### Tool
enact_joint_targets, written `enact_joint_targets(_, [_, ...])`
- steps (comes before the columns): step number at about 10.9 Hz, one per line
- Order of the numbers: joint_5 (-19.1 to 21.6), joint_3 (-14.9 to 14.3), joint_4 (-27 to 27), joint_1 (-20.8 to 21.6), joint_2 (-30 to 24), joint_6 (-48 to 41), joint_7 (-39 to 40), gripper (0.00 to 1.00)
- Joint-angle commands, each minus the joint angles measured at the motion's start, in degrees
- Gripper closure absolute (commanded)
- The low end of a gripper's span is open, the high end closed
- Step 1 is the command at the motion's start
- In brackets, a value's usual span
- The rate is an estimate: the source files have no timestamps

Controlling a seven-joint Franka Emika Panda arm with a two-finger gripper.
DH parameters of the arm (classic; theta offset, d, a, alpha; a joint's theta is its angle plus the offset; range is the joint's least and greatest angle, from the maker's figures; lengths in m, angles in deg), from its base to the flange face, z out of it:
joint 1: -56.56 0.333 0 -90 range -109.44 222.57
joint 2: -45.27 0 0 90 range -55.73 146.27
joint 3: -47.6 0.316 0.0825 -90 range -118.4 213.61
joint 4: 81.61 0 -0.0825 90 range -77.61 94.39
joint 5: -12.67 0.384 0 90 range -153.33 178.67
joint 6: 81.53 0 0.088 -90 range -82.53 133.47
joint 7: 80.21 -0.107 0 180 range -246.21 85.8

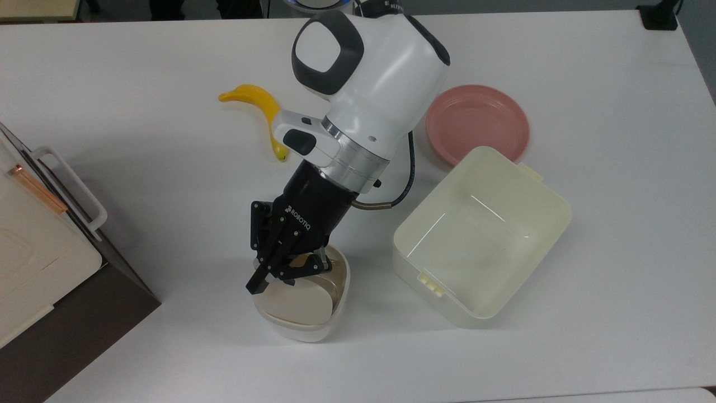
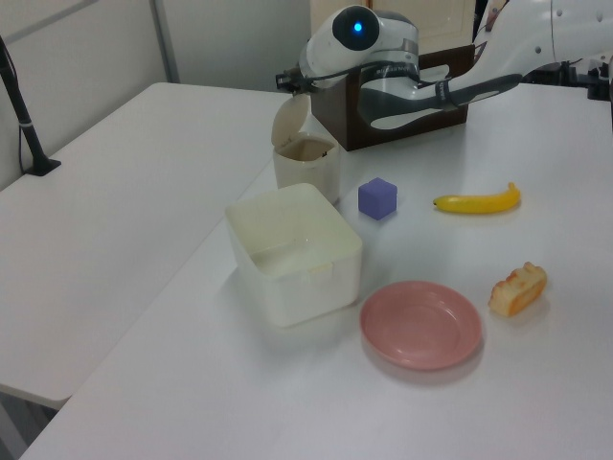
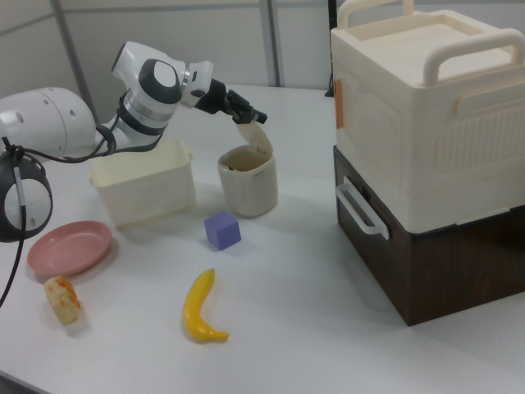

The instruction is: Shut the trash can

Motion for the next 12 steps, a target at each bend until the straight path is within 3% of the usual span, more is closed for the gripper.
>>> enact_joint_targets(1, [9.7, -0.5, 1.5, 0.8, -1.5, -2.2, 14.8, 1.0])
enact_joint_targets(5, [19.8, 0.0, 4.0, 1.0, -2.1, -12.3, 33.3, 1.0])
enact_joint_targets(9, [20.6, 1.8, 5.6, 1.0, -2.0, -18.3, 41.0, 1.0])
enact_joint_targets(12, [20.4, 2.1, 7.9, 0.9, -1.7, -18.2, 41.2, 1.0])
